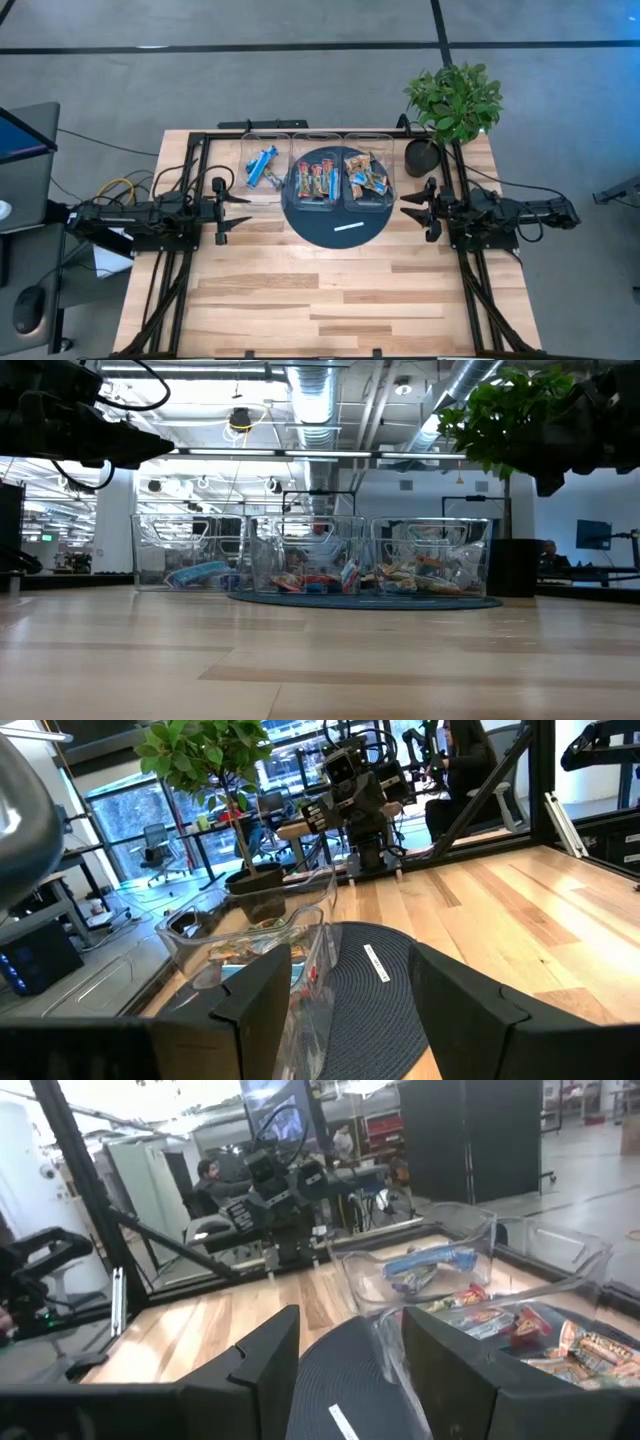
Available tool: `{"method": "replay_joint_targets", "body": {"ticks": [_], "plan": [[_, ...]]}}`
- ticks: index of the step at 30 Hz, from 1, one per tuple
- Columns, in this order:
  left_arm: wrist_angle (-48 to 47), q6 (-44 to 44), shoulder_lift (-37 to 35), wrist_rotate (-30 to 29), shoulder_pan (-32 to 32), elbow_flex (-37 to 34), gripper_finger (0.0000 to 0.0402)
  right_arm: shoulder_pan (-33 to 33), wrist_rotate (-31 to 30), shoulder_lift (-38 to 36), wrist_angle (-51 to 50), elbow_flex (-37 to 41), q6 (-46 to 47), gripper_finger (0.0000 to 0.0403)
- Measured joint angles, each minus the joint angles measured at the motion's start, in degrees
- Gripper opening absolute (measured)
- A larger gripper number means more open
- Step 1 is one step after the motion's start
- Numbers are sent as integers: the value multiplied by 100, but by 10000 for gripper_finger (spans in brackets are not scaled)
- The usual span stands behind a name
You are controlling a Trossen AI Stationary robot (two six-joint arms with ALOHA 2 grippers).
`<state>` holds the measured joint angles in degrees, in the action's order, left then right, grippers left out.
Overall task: Pick and place Granola Bars by type
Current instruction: Return to Home Position
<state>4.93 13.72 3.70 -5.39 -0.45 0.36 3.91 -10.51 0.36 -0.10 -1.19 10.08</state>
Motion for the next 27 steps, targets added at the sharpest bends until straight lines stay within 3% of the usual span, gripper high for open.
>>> {"method": "replay_joint_targets", "body": {"ticks": [4,7,12,27], "plan": [[0,-13,0,0,-1,0,199,73,115,0,-304,-102,44,170],[0,-17,0,1,0,0,199,267,124,0,-384,-127,-473,169],[0,-17,0,0,-2,0,199,583,-172,-22,-351,-129,-878,169],[-144,-44,0,2,0,0,199,1081,-482,-13,174,31,-738,165]]}}
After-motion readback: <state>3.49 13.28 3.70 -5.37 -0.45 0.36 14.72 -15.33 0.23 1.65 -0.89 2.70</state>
